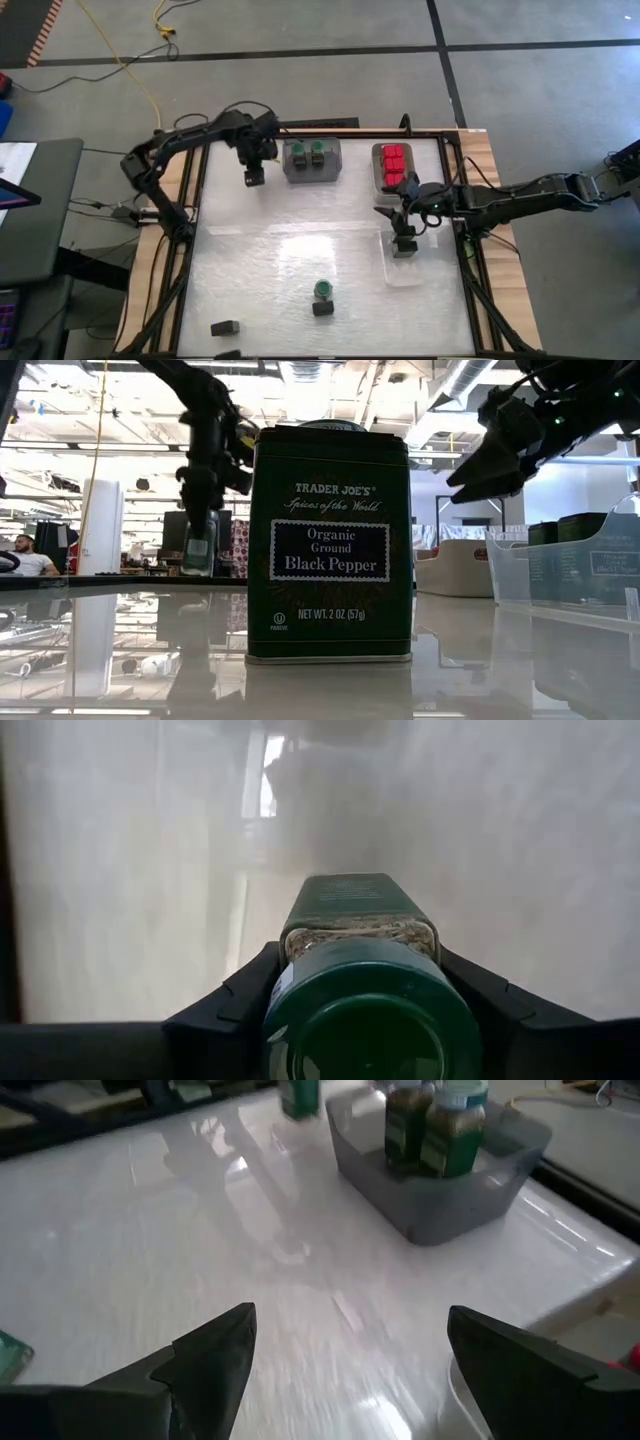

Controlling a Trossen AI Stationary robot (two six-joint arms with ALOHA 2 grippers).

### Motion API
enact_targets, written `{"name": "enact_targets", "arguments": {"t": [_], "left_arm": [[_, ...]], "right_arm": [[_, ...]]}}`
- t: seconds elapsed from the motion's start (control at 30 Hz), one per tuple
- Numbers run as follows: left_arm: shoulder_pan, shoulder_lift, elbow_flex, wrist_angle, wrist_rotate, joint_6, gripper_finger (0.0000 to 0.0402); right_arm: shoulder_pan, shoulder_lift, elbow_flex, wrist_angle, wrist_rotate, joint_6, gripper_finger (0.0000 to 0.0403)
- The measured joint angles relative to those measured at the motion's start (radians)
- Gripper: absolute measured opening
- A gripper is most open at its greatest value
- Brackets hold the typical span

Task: Sort spices by type
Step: Move the top left green seasoning bottle to the center of the table

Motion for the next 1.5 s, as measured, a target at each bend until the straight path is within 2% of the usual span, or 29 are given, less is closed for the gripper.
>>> {"name": "enact_targets", "arguments": {"t": [0.13, 0.27, 0.37, 0.57, 0.93, 1.07, 1.2, 1.37, 1.5], "left_arm": [[-0.047, -0.122, -0.088, 0.022, -0.009, -0.158, 0.0194], [-0.096, -0.242, -0.200, 0.096, -0.016, -0.427, 0.0194], [-0.142, -0.297, -0.241, 0.124, -0.016, -0.621, 0.0194], [-0.254, -0.305, -0.253, 0.121, -0.089, -0.945, 0.0194], [-0.458, -0.242, -0.253, 0.194, -0.085, -1.381, 0.0194], [-0.522, -0.178, -0.215, 0.237, -0.090, -1.454, 0.0194], [-0.562, -0.064, -0.126, 0.229, -0.091, -1.454, 0.0194], [-0.559, 0.064, 0.010, 0.202, -0.086, -1.410, 0.0194], [-0.535, 0.135, 0.092, 0.144, -0.124, -1.392, 0.0194]], "right_arm": [[0.000, 0.000, 0.000, -0.028, 0.000, 0.003, 0.0356], [0.000, 0.000, 0.000, -0.035, 0.000, 0.015, 0.0356], [0.000, 0.000, 0.000, -0.035, 0.000, 0.015, 0.0356], [0.000, 0.000, 0.000, -0.035, 0.000, 0.017, 0.0356], [0.000, 0.000, 0.000, -0.039, 0.000, 0.017, 0.0356], [0.000, 0.000, 0.000, -0.039, 0.000, 0.017, 0.0356], [0.000, 0.000, 0.000, -0.039, 0.000, 0.017, 0.0356], [0.000, 0.000, 0.000, -0.035, 0.000, 0.009, 0.0356], [0.000, 0.000, 0.000, -0.035, 0.000, 0.007, 0.0356]]}}
